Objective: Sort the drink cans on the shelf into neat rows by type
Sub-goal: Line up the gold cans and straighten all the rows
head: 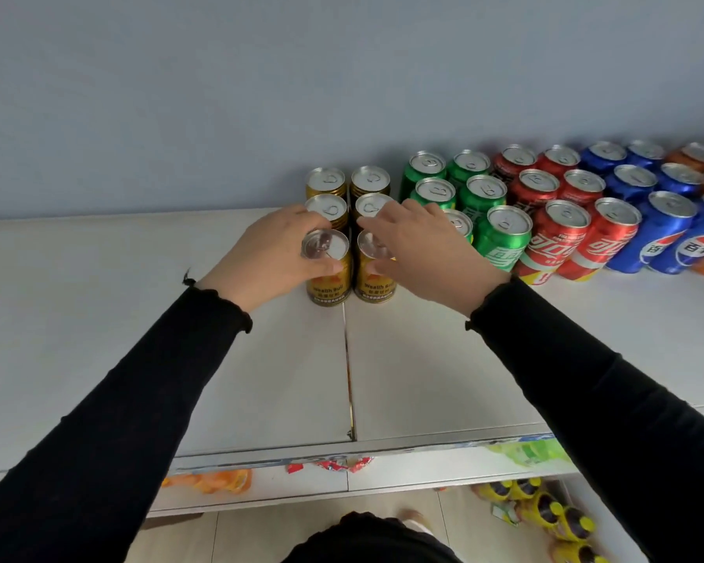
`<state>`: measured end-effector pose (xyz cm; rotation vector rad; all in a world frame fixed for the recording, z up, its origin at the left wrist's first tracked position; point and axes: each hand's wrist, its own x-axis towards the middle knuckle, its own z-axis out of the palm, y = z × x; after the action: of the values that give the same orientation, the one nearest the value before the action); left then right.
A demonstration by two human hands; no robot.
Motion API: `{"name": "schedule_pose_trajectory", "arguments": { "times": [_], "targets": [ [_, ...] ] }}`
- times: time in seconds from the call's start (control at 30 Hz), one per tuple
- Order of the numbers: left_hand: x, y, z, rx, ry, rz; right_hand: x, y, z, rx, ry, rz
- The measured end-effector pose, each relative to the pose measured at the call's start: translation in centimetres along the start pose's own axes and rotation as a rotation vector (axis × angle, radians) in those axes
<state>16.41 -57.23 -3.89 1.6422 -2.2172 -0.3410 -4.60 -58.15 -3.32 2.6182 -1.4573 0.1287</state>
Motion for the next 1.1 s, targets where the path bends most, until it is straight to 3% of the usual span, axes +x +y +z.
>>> {"name": "schedule_pose_trajectory", "arguments": {
  "times": [0.3, 0.43, 0.5, 0.6, 1.1],
  "targets": [
    [-0.1, 0.5, -0.3, 0.030, -0.035, -0.074, 1.2, 1.7, 0.2, -0.015, -0.054, -0.066],
    [1.3, 0.3, -2.2, 0.023, -0.018, -0.100, 2.5, 4.1, -2.4, 0.177, -0.050, -0.075],
    [3.1, 0.2, -2.8, 0.103, 0.012, -0.084, 4.1, 5.0, -3.1, 0.108, -0.010, -0.032],
    [5.7, 0.4, -2.2, 0.193, -0.035, -0.103, 6.2, 4.8, -2.5, -0.046, -0.083, -0.016],
    [7.9, -0.3, -0.7, 0.256, -0.069, -0.128, 7.5, 4.6, -1.3, -0.013, -0.192, -0.079]
  ]
}}
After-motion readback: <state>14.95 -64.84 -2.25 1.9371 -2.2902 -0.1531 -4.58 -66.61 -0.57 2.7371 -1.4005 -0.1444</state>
